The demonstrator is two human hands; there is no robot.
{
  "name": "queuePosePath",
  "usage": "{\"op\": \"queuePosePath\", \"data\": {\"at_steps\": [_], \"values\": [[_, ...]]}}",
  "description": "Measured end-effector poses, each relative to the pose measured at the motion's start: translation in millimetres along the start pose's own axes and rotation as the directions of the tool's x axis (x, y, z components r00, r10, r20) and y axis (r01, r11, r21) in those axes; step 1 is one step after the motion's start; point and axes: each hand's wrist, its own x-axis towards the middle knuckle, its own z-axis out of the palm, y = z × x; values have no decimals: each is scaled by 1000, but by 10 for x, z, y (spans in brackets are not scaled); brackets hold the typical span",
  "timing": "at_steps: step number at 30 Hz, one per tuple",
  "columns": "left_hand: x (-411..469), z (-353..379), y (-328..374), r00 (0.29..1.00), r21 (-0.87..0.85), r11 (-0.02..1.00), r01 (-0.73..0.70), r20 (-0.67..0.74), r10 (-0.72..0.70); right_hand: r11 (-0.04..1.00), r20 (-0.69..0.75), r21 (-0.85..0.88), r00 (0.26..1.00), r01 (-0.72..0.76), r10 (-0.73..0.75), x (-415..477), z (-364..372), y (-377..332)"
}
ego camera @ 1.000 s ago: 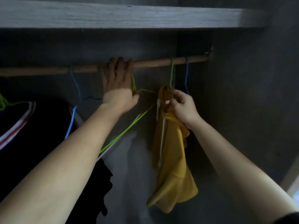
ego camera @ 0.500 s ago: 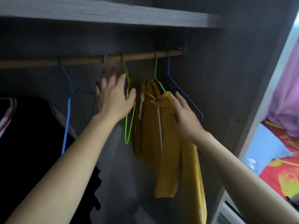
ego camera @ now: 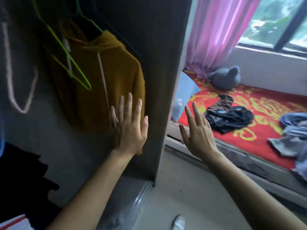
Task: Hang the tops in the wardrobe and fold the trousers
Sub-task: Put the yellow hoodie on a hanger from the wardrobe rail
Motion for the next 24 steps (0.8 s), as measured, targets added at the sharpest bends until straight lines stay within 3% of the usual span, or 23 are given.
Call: {"op": "queuePosePath", "data": {"at_steps": [4,11,17,21,24], "values": [[-87,312,809,976,-153,976,-153,130,174,971,-73,-122,978,-204,196,-749,-541,614],[-316,379,2350,884,-305,879,-366,181,431,858,-249,-275,894,-434,373,-1936,-1596,1444],[-949,405,3714,792,-428,786,-447,220,570,714,-283,-355,797,-603,533,-3349,-2256,2076],[-1669,483,4737,683,-504,712,-488,288,672,564,-291,-371,669,-738,684,-4567,-2698,2475],[-2439,520,5284,526,-554,634,-540,366,767,342,-302,-358,455,-869,838,-5703,-2757,2515]]}}
